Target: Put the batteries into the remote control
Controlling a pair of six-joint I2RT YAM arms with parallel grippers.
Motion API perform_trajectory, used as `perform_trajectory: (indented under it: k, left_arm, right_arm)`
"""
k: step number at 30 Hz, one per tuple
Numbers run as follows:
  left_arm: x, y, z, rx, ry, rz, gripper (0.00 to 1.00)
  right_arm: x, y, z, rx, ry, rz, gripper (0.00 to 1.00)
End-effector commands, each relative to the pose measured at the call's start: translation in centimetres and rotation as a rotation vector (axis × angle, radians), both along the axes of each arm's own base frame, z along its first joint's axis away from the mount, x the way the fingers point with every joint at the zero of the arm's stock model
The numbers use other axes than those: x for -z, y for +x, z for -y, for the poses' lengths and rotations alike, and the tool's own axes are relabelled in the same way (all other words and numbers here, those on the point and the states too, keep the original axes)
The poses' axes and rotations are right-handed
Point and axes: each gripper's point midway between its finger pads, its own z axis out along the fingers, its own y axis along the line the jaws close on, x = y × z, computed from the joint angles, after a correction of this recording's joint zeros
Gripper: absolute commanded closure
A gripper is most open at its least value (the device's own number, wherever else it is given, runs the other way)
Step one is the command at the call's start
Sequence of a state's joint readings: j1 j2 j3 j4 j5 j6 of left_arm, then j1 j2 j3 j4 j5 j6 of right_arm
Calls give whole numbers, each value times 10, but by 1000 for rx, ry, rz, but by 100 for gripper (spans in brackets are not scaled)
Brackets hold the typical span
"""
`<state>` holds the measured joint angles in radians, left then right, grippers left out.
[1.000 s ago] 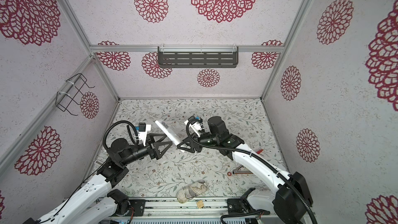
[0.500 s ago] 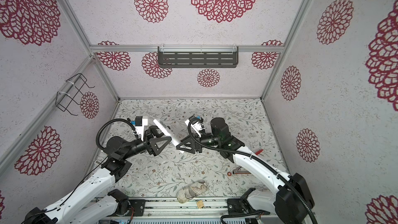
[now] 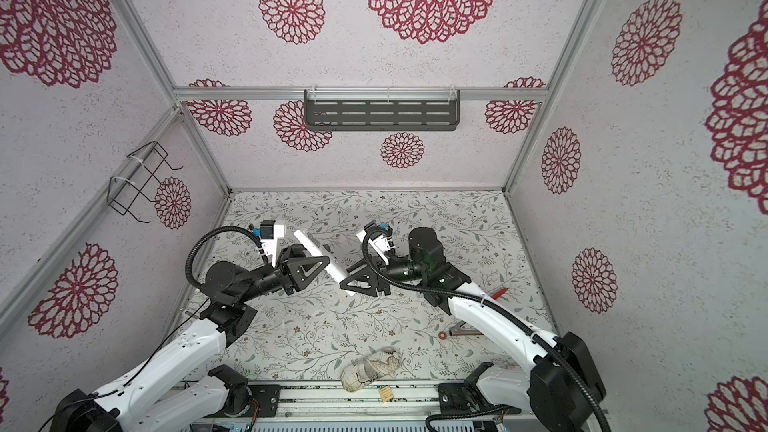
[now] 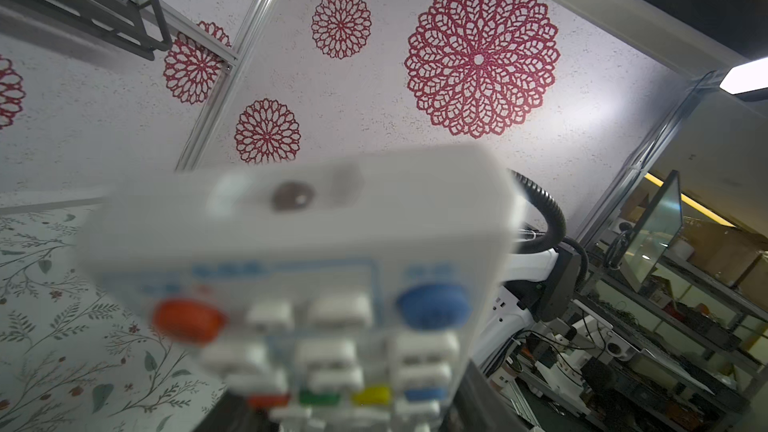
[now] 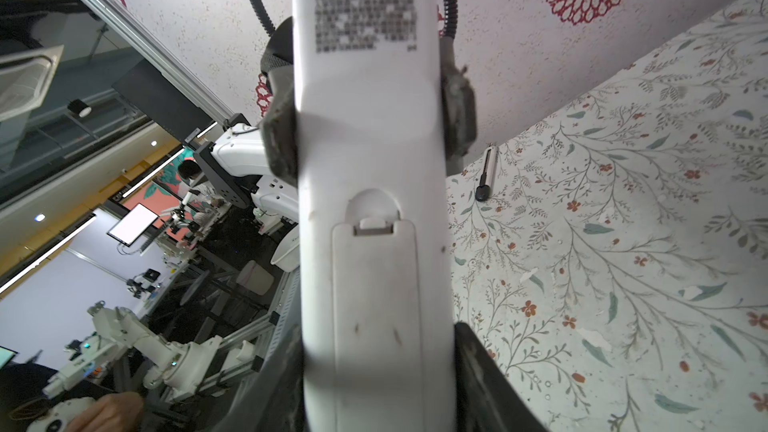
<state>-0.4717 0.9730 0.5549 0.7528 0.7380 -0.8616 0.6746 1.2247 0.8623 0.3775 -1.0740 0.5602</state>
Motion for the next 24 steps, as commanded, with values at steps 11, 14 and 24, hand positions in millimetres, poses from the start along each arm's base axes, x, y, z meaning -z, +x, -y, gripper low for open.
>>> perform_trajectory:
  k: [11, 14, 24]
  left_arm:
    - [27, 32, -3, -150, 182, -56, 78]
    - [56, 51, -11, -248, 319, -183, 79]
    - [160, 77, -34, -370, 740, -671, 81]
  right_arm:
    - [10, 18, 7, 117, -84, 39, 19]
    - [33, 38, 21, 264, -243, 112, 1]
    - [93, 86, 88, 678, -619, 256, 1]
